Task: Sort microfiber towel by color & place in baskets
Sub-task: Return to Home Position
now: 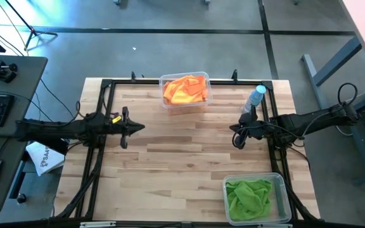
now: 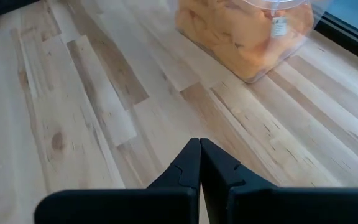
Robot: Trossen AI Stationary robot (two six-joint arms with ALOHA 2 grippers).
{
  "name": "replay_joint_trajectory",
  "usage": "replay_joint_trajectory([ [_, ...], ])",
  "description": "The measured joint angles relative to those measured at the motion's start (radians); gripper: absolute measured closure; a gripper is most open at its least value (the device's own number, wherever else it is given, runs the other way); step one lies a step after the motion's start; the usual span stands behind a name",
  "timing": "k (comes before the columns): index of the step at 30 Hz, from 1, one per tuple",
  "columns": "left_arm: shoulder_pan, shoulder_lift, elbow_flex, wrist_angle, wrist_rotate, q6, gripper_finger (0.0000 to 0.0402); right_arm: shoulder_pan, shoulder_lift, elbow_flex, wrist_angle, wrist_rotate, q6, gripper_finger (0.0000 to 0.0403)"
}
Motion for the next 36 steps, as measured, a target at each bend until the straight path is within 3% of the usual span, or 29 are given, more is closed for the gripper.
replay_joint_trajectory([
  [8,-0.052,-0.136,0.000,-0.175,-0.076,0.051,0.0401,0.000,0.000,0.000,-0.001,0.001,-0.008,0.0402],
  [21,-0.055,-0.368,-0.010,-0.293,-0.074,0.079,0.0401,0.000,0.000,0.000,-0.005,0.000,-0.019,0.0402],
  [25,-0.055,-0.364,-0.081,-0.183,-0.044,0.066,0.0401,0.000,0.000,0.000,-0.007,0.000,-0.019,0.0402],
  [36,-0.052,-0.359,-0.084,-0.197,-0.024,0.086,0.0401,0.000,0.001,0.000,-0.010,-0.003,-0.039,0.0402],
])
